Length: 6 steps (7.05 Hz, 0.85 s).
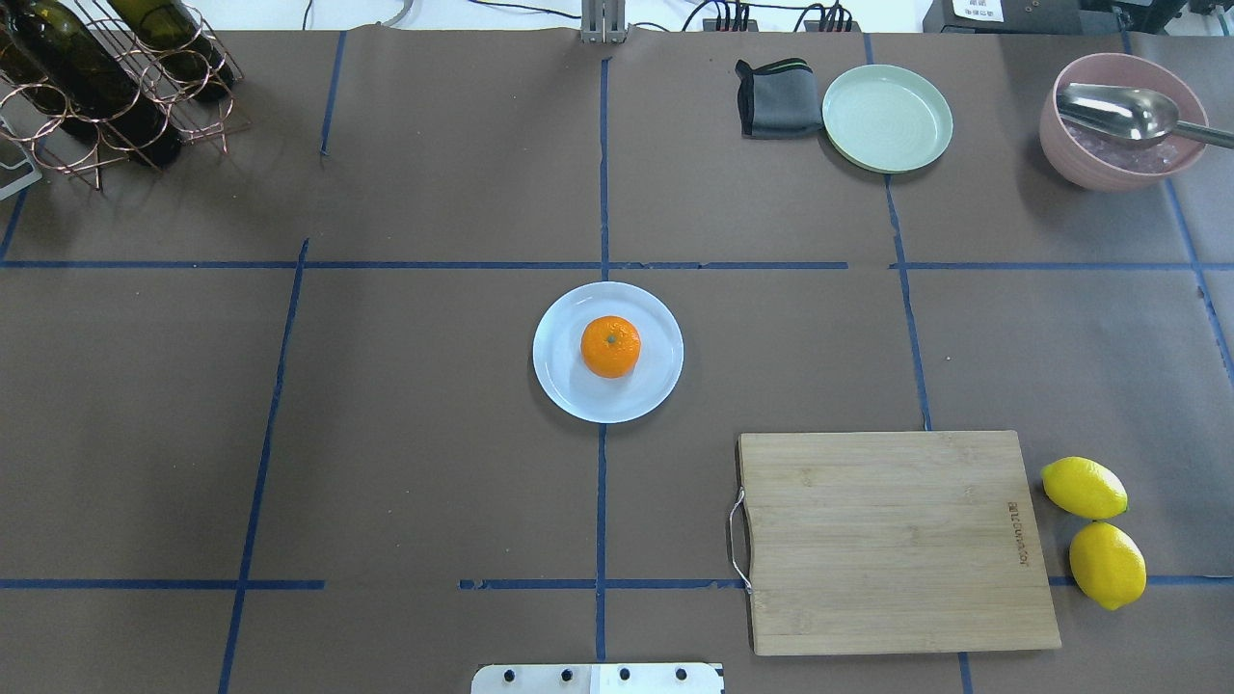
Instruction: Pick orange to plate
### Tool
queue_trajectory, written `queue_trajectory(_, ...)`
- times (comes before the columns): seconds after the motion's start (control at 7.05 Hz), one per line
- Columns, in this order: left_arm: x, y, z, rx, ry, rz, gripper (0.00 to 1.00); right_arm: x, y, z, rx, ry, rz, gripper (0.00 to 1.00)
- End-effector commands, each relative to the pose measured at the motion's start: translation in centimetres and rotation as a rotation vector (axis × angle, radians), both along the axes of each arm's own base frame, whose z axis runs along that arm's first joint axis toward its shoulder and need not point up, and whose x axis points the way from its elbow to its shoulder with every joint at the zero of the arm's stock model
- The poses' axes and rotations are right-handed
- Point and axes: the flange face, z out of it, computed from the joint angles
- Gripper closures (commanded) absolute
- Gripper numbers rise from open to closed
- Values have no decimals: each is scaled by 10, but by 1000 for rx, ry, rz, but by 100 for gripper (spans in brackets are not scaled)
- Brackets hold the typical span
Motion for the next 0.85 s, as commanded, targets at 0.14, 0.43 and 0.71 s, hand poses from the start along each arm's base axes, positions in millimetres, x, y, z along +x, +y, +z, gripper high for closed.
queue_trajectory(0.14,0,0,1,-4,0,0,0,0,3,2,-3,-2,-2,0)
queue_trajectory(0.43,0,0,0,-2,0,0,0,0,4,8,-11,2,-4,0)
queue_trajectory(0.71,0,0,-1,-2,0,-1,0,0,3,6,-11,5,0,0)
